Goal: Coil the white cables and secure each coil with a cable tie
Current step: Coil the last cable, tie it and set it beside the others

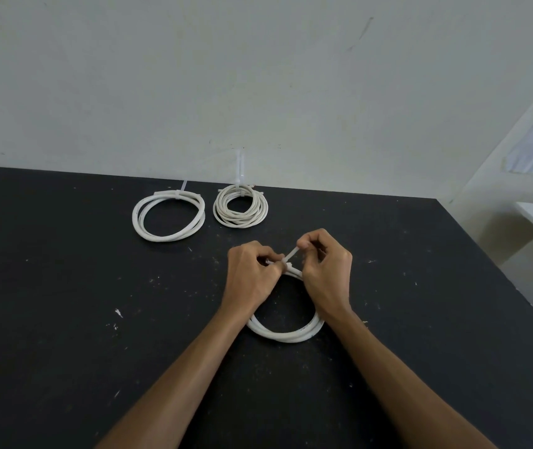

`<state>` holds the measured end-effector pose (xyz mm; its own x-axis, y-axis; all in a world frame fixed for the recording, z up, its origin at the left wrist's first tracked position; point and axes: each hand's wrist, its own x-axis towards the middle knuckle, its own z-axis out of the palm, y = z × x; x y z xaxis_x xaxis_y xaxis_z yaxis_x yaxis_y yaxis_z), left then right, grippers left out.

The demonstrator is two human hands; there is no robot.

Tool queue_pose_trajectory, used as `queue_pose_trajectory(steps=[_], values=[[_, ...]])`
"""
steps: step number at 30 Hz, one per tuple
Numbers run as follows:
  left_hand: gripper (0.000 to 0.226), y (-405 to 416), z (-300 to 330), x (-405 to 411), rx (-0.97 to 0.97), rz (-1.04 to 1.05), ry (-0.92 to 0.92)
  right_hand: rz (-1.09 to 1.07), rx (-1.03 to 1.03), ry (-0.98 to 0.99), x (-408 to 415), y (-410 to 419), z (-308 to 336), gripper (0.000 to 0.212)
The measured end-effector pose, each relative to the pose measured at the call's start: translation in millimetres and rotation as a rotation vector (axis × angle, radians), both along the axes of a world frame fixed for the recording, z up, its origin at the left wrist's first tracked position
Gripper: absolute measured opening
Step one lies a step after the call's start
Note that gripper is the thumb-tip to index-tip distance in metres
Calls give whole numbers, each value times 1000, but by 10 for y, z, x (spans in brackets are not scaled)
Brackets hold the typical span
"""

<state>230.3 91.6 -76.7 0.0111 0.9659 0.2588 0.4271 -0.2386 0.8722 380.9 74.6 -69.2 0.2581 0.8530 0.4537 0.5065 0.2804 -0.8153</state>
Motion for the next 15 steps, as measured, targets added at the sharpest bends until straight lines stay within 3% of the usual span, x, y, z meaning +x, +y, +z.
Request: queue_pose_trajectory(steps=[12,15], values=[[13,24,-36,-6,13,-61,58,74,-147,57,48,140,237,28],[11,37,-26,-39,-41,-110,-12,151,-182,-56,129,222,365,22]])
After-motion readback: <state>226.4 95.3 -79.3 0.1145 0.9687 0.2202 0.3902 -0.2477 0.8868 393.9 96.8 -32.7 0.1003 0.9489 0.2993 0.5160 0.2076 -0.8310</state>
